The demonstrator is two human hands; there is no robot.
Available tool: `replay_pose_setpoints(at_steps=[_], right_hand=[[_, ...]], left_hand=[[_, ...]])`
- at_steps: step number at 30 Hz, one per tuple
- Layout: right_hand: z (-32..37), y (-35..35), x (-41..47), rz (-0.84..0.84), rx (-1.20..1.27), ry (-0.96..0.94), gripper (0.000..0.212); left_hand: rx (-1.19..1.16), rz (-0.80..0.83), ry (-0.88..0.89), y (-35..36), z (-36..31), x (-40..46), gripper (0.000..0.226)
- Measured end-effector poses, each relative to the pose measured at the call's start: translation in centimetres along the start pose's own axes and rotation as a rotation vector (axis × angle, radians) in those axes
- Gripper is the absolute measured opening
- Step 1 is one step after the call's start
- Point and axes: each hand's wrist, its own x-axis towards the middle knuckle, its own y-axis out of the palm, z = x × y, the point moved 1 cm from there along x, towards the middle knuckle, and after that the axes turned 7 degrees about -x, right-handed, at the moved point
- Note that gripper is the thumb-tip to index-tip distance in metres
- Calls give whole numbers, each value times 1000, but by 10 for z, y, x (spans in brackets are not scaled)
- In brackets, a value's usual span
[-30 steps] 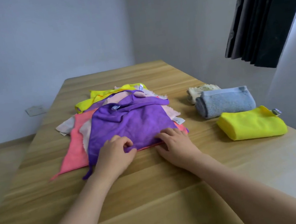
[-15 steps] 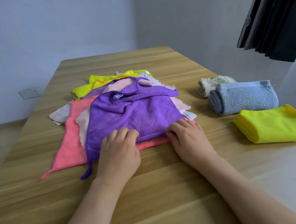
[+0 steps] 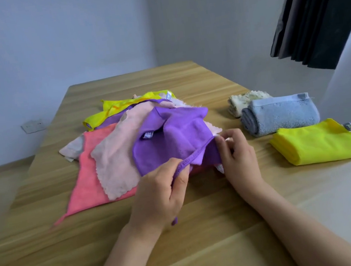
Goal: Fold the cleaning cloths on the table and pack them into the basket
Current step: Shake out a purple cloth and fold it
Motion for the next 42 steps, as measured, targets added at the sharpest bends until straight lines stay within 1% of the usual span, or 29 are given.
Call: replay_pose_setpoints(at_steps=[1,2,4,6,7,8,9,10,13,15,16,18,20,22,24,26,28,30,31,33,36,38,40,42], right_hand=[[2,-4,-2,51,9,21,6],[4,-10,-3,107,19,56,8],[5,-20,0,171,87,168,11],[10,-34,12,127,255,304,5],[14,-44,20,100,364,365,8],[19,-56,28,75,448,410,16],[24,-70,36,50,495,423,23],[32,-86,42,33,514,407,26],[59,-134,56,49,614,297,24],[76,-164,63,54,652,220,25],[86,-180,65,48,649,190,26],[103,-206,67,43,625,133,27],[122,-229,66,38,570,66,26],[142,-250,64,49,442,-7,20],[163,-272,61,90,254,-48,11],[183,-287,58,156,149,-43,7],[204,-299,52,258,252,-2,3],[221,-311,45,399,428,32,13],[228,-318,42,452,483,29,18],[237,-328,36,491,533,1,24],[248,-339,30,455,538,-20,33],[256,-343,28,410,520,-36,38],[262,-346,28,395,517,-55,37],[267,-351,25,428,532,-100,37]], left_hand=[[-97,4,-48,1,-6,1,20],[-188,-3,-101,2,-14,4,15],[-345,-20,-192,1,-29,14,27],[-494,4,-252,-3,-46,31,30],[-555,25,-263,-7,-56,40,27],[-596,32,-260,-12,-65,50,25],[-614,19,-239,-18,-77,59,23],[-614,-3,-215,-24,-88,68,21],[-607,-49,-170,-46,-129,90,21],[-637,-59,-194,-64,-155,99,23],[-685,-40,-223,-74,-168,102,27],[-753,58,-271,-92,-190,108,40],[-650,89,-240,-108,-212,114,40],[-471,8,-183,-122,-235,120,29],[-339,-71,-135,-137,-253,127,20],[-249,-102,-122,-150,-266,132,26],[-145,-122,-144,-162,-279,135,32],[-80,-157,-160,-172,-295,136,30],[-80,-174,-159,-177,-303,136,28],[-153,-165,-148,-185,-318,134,27],[-343,-90,-55,-191,-342,126,25],[-425,21,26,-190,-356,119,30],[-425,106,74,-186,-365,115,35],[-364,123,84,-182,-370,114,36]])
